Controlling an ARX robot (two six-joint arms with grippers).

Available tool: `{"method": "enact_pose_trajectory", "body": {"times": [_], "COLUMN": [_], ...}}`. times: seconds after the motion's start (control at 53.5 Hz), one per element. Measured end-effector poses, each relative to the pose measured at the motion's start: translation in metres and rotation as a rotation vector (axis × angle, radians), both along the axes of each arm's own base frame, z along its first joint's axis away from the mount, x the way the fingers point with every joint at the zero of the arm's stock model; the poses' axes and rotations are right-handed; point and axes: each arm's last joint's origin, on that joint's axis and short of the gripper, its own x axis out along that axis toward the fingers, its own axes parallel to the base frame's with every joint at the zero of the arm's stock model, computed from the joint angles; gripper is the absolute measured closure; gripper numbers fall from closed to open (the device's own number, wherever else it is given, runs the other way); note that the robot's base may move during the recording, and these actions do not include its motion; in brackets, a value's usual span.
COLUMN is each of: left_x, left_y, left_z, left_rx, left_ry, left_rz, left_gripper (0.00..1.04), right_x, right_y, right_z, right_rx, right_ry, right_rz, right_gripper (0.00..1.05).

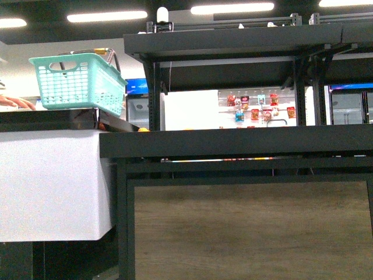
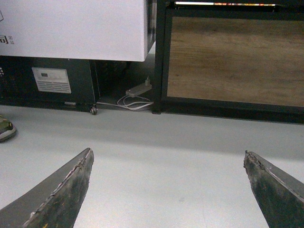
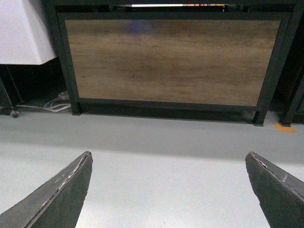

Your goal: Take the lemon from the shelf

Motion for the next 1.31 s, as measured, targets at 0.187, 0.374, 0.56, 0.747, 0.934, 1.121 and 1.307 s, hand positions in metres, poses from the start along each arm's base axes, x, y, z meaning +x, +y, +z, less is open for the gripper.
{"method": "enact_pose_trajectory", "body": {"times": [0.187, 0.374, 0.56, 0.747, 0.934, 1.121, 1.307], "left_x": [0.0, 0.0, 0.0, 0.0, 0.0, 0.0, 0.0], "left_y": [0.0, 0.0, 0.0, 0.0, 0.0, 0.0, 0.0], "left_z": [0.0, 0.0, 0.0, 0.0, 0.0, 0.0, 0.0], "left_rx": [0.0, 0.0, 0.0, 0.0, 0.0, 0.0, 0.0], "left_ry": [0.0, 0.0, 0.0, 0.0, 0.0, 0.0, 0.0], "left_rz": [0.0, 0.0, 0.0, 0.0, 0.0, 0.0, 0.0], "left_gripper": [0.08, 0.08, 0.08, 0.08, 0.08, 0.08, 0.08], "right_x": [0.0, 0.0, 0.0, 0.0, 0.0, 0.0, 0.0], "right_y": [0.0, 0.0, 0.0, 0.0, 0.0, 0.0, 0.0], "right_z": [0.0, 0.0, 0.0, 0.0, 0.0, 0.0, 0.0], "right_rx": [0.0, 0.0, 0.0, 0.0, 0.0, 0.0, 0.0], "right_ry": [0.0, 0.0, 0.0, 0.0, 0.0, 0.0, 0.0], "right_rz": [0.0, 0.0, 0.0, -0.001, 0.0, 0.0, 0.0], "right_gripper": [0.08, 0.08, 0.08, 0.08, 0.08, 0.08, 0.08]}}
